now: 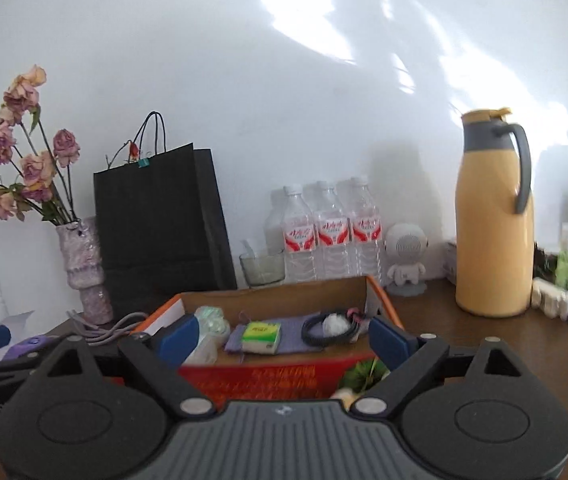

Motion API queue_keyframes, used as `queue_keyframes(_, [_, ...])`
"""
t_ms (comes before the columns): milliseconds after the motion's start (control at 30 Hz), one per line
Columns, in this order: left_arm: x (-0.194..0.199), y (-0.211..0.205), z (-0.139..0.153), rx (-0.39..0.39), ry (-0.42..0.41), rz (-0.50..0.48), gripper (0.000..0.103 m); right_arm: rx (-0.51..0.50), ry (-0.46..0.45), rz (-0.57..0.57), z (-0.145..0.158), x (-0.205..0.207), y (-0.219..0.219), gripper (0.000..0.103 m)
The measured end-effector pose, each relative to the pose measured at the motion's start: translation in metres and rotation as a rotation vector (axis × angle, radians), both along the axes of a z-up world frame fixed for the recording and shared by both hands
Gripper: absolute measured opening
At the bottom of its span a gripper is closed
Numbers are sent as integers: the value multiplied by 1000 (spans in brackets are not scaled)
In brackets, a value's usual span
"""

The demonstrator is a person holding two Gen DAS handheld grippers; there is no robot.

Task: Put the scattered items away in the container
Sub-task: 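Withdraw both tools from the box toward the small white lids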

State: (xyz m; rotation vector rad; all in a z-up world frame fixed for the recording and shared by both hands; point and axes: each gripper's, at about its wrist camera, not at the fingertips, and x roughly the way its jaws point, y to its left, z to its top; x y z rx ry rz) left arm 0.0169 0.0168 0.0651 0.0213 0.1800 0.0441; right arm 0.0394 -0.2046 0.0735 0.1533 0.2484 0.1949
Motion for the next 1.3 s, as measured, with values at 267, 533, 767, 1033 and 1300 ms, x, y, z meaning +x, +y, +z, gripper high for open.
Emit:
queue_keyframes(267, [-27, -8, -28, 40, 83, -1, 103, -106, 102, 105, -48, -34, 14, 93])
queue_keyframes(533, [-23, -25, -40, 70, 133, -35, 103, -113, 113, 85, -51, -41, 4, 93])
queue_keyframes(767, [-24, -28, -48, 64, 209, -55, 103, -93, 177, 82, -56, -35, -1, 93])
queue_keyframes(1033, [-9, -23, -55, 82, 300, -53, 103, -121, 214, 108, -58, -37, -2, 93])
queue_keyframes(1300, [56, -20, -49, 175, 371, -225, 98, -148, 182, 174, -35, -14, 7, 71])
